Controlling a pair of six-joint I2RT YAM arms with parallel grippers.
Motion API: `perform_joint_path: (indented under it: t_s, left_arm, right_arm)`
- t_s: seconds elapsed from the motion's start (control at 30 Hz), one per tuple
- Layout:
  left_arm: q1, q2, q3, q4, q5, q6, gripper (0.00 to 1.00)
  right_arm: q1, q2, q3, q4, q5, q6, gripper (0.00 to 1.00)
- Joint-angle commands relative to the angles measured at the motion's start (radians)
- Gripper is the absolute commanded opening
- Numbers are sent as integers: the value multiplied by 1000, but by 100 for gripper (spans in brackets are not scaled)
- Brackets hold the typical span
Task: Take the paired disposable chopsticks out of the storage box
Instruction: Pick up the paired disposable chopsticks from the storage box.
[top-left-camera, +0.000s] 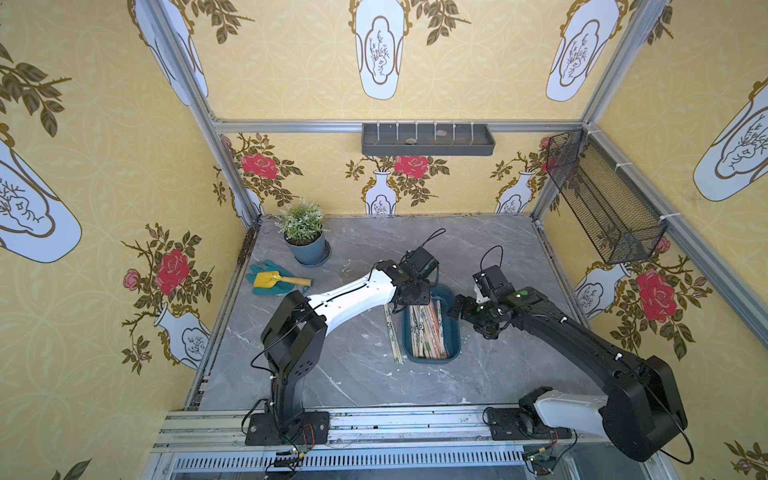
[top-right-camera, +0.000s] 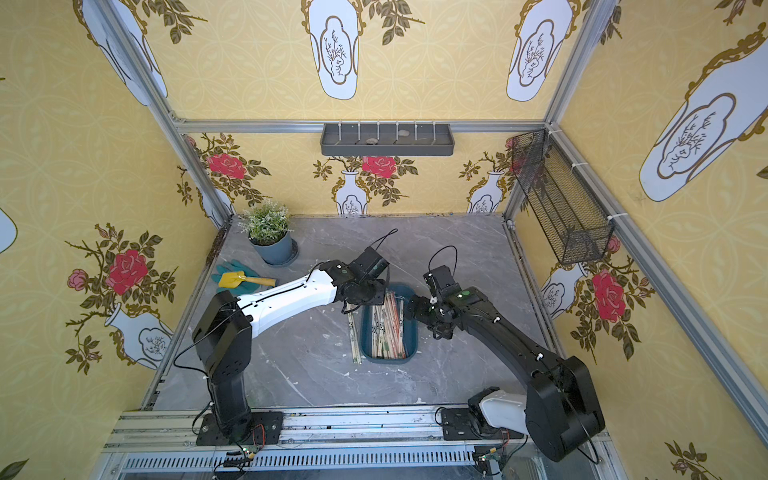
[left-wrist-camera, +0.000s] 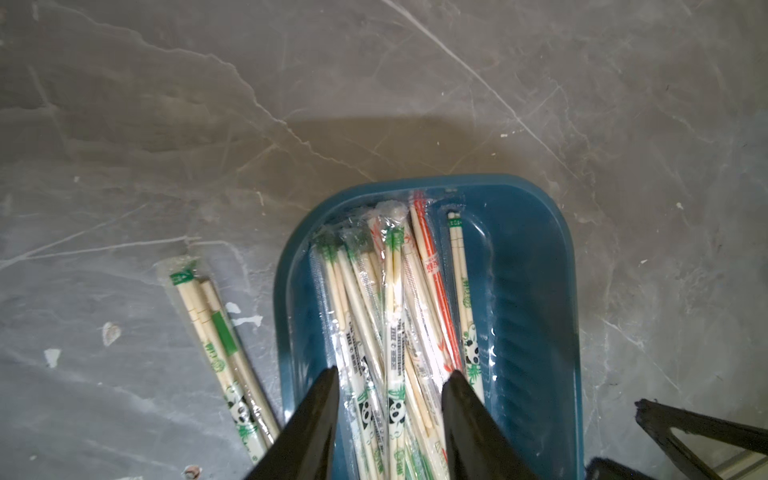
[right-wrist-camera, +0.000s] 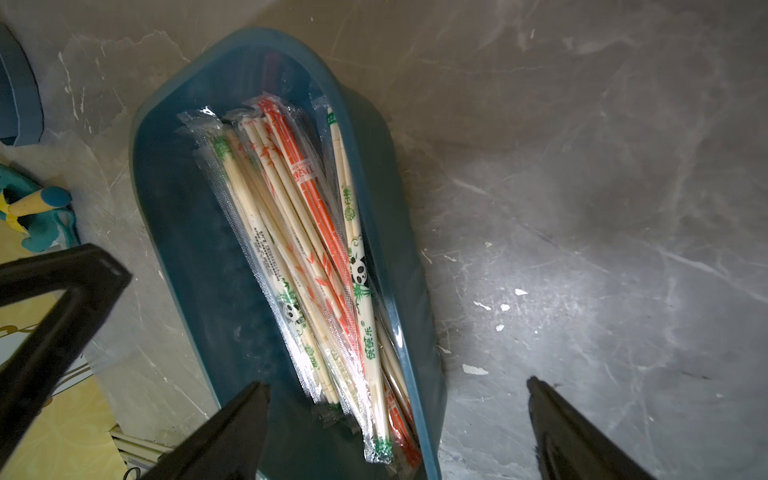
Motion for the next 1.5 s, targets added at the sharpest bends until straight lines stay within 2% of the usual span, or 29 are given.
perform_joint_path:
  t_s: [0.0,0.87,1.27,1.4,1.47]
  left_arm:
    - [-9,40,12,-23,18,12,42]
    - [-29,147,-21,15,61,-2,32]
    - [-29,123,-29,32,62,-1,7]
    - [-29,89,-32,34,58,-1,0]
    - [-28,68,-32,29,53,-2,0]
  right_arm:
    - [-3,-10,-8,18,-2,3,98]
    - [-16,-18,-22,16,-4,-6,98]
    - [-17,-17,-15,9,-4,-4,97]
    - [-17,-7,-6,8,-6,-7,97]
    - [-18,-3,-4,10,-9,-6,97]
